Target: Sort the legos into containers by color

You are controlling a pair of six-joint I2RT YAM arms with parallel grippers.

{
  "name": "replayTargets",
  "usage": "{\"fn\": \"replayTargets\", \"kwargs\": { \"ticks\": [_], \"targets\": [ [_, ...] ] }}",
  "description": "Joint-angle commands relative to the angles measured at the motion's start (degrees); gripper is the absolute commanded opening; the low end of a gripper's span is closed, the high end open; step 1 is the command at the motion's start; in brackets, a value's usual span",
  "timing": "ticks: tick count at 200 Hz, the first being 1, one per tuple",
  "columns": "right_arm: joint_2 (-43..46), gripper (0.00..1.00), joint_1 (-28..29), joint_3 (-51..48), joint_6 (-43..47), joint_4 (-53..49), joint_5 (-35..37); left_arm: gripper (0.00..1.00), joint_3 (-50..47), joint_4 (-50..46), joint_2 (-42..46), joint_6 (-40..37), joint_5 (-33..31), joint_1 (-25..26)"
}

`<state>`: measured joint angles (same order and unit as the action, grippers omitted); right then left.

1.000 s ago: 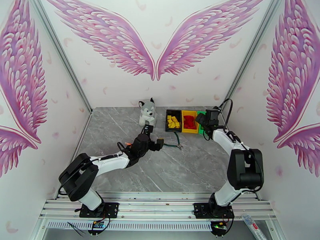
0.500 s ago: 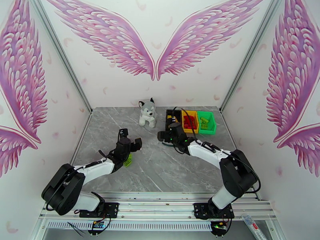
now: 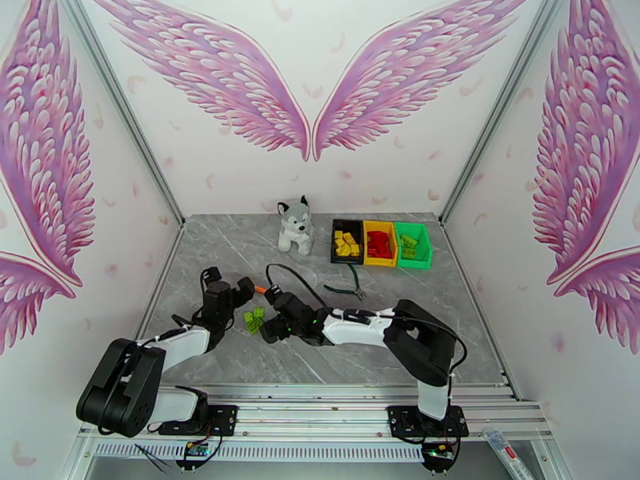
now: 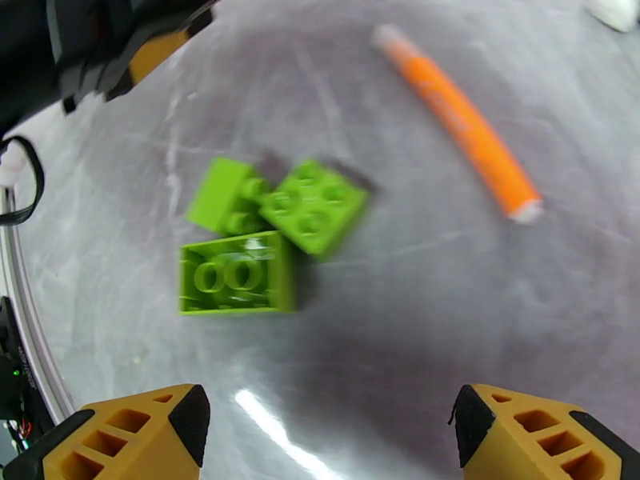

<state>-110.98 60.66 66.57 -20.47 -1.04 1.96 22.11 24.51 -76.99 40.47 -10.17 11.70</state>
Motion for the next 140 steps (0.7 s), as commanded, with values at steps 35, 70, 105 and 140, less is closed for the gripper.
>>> {"fn": "replayTargets", "kwargs": {
  "ticks": [35,70,105,140],
  "targets": [
    [-8.0,0.77,2.6,8.1,1.0,-2.9,1.6,0.99,-4.3,3.2,5.0,2.9,3.9,-5.5],
    [-12.4,0.73,2.8,12.6,0.9,-5.6,3.7,0.99,-5.1,2.9,6.3,2.9,4.7,-7.0],
    [-15.3,0.73,2.8,15.8,1.2,-7.1,5.5,0.99,-5.2,3.3,5.8,2.8,5.5,-8.1],
    [-17.9,0.68,2.7,19.0,1.6,-8.7,7.3,0.99,-5.2,4.3,4.6,2.8,6.4,-8.6]
  ]
}}
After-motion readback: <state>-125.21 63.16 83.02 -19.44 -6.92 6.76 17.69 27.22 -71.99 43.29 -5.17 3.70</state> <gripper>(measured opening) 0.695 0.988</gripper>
